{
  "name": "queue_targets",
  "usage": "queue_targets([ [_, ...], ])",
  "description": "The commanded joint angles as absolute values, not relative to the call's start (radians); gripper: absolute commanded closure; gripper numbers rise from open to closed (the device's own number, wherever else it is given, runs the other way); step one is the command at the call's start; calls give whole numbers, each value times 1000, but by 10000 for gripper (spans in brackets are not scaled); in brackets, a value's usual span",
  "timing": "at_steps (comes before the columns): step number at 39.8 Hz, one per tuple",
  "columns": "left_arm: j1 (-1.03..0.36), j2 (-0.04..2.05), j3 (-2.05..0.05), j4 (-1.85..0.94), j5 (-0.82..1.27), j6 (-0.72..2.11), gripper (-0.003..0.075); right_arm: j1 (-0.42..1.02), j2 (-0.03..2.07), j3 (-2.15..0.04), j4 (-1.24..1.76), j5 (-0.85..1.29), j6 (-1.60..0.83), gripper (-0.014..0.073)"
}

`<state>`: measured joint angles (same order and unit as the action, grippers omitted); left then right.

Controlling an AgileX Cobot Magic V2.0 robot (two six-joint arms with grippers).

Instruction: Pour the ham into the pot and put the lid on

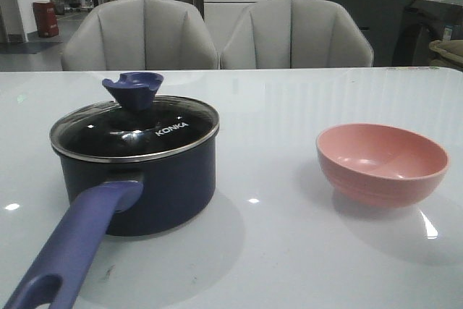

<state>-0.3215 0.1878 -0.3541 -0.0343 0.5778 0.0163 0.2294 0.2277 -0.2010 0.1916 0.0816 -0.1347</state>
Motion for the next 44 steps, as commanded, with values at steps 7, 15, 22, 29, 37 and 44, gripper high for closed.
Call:
queue_targets([
  [7,-320,196,-326,-27,435,18,607,230,236,-229,193,-6,-142,431],
  [15,-175,154,-216,-22,156,11,607,230,236,-229,193,-6,-142,431],
  [22,-41,39,-72,-26,-34,-43,607,230,236,-229,193,-6,-142,431],
  [29,-33,-24,25,-22,-137,-43,607,230,236,-229,193,-6,-142,431],
  [37,-36,-27,39,-22,-160,-46,607,230,236,-229,193,-6,-142,431],
  [44,-36,-26,39,-22,-160,-46,607,230,236,-229,193,-6,-142,431],
])
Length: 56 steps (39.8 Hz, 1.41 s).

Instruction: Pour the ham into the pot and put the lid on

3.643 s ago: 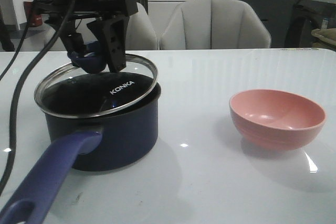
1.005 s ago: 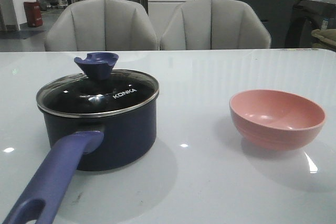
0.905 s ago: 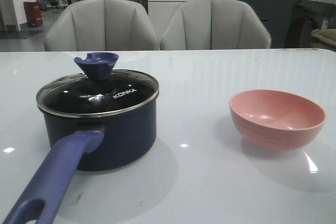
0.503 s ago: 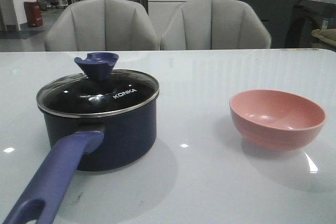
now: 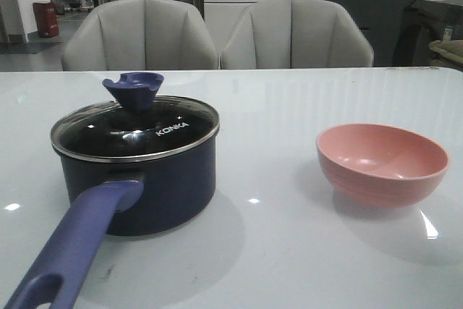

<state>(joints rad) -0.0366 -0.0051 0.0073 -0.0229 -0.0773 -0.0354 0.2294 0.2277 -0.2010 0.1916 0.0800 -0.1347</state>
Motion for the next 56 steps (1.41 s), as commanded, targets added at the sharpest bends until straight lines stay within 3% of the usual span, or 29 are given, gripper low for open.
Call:
queue_targets([
  [1,-36,-26,39,-22,-160,-46,607,230,236,-229,193,-6,-142,431],
  [29,-36,-26,39,-22,-160,-46,607,230,234,-228,193,0,-142,431],
  [48,-36,-26,39,-22,-160,-46,607,103,-24,1,62,-67,-131,431],
  [56,-36,-26,39,-22,-160,-46,607,103,-29,36,53,-110,-96,431],
])
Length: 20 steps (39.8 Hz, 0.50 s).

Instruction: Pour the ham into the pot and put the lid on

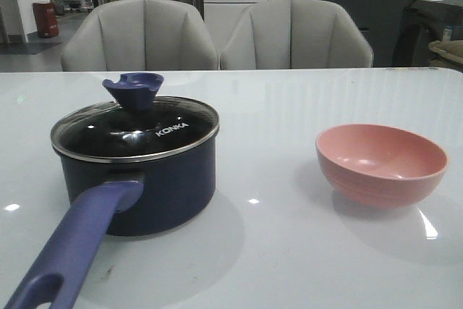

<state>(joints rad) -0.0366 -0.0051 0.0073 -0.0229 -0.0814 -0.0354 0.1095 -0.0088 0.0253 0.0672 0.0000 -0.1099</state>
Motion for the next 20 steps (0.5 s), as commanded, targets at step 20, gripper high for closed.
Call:
queue_targets([
  [20,-36,-26,39,-22,-160,-46,607,103,-29,36,11,-133,-6,431],
])
